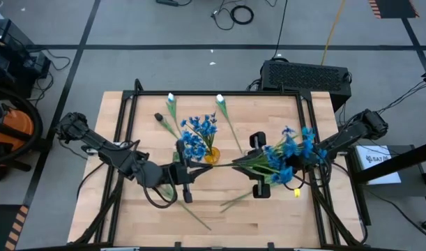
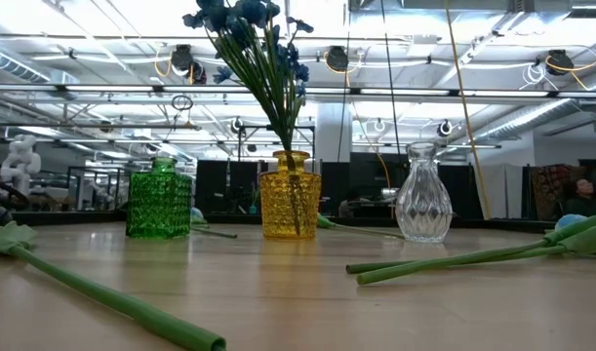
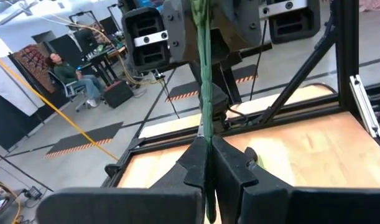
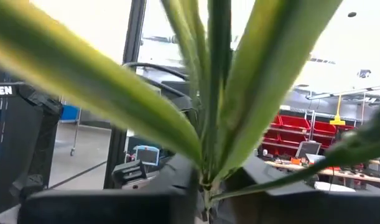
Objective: Sort flowers into vase by color
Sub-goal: Put the blue flowers into the yellow vase
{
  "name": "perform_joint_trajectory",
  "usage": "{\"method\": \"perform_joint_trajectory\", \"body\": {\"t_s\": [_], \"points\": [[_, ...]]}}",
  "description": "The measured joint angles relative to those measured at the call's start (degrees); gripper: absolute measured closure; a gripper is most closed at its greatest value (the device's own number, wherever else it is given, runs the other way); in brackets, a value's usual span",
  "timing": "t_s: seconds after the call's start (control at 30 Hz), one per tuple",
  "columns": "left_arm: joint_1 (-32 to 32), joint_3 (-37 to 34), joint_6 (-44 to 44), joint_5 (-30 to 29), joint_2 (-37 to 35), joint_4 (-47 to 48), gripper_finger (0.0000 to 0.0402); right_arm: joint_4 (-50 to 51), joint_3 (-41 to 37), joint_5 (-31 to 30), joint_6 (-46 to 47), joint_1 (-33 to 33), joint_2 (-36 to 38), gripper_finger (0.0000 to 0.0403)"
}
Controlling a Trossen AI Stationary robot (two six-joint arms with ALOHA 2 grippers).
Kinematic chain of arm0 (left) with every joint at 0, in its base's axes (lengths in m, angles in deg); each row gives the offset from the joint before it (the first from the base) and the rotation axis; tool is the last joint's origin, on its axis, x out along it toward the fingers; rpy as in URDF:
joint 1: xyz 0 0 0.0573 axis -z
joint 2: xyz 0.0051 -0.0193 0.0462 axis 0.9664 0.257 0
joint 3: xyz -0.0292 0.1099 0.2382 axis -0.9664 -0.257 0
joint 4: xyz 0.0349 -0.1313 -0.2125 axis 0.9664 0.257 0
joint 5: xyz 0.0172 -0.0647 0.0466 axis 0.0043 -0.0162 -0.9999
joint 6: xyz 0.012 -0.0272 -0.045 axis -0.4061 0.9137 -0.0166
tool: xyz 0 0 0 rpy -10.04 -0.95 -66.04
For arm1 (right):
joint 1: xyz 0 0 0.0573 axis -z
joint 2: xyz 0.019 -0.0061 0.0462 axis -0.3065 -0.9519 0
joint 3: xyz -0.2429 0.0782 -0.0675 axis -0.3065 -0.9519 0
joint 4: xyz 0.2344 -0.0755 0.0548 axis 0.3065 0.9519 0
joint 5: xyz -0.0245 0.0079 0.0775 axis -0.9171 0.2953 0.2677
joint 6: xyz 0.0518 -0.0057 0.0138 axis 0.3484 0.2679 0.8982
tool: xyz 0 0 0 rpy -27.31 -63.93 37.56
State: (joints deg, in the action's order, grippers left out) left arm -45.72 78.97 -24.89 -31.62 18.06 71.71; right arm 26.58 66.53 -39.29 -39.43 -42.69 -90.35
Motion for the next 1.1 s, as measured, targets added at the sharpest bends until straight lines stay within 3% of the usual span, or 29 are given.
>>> {"method": "perform_joint_trajectory", "body": {"t_s": [0.13, 0.43, 0.7, 0.93, 1.1], "points": [[-0.2, 0.0, 5.0, -0.1, 0.0, 4.4, 0.0354, 2.2, -0.1, -1.4, -0.1, 0.0, 0.0, 0.0394], [1.9, 0.0, 8.8, -0.3, -3.5, 15.5, 0.0253, 7.8, -0.1, -5.7, 0.5, 0.0, 2.6, 0.0391], [7.6, 0.0, 8.7, -0.8, -7.3, 18.1, 0.0247, 21.0, 0.0, -12.9, 4.9, 2.4, 4.7, 0.0395], [12.6, 0.1, 8.7, -0.9, -10.3, 18.6, 0.0247, 29.3, 0.0, -13.0, 13.2, 8.2, 3.0, 0.0393], [15.7, 0.1, 8.7, -5.0, -10.6, 20.5, 0.0247, 30.4, 0.0, -11.9, 16.6, 10.8, -0.6, 0.0392]]}}
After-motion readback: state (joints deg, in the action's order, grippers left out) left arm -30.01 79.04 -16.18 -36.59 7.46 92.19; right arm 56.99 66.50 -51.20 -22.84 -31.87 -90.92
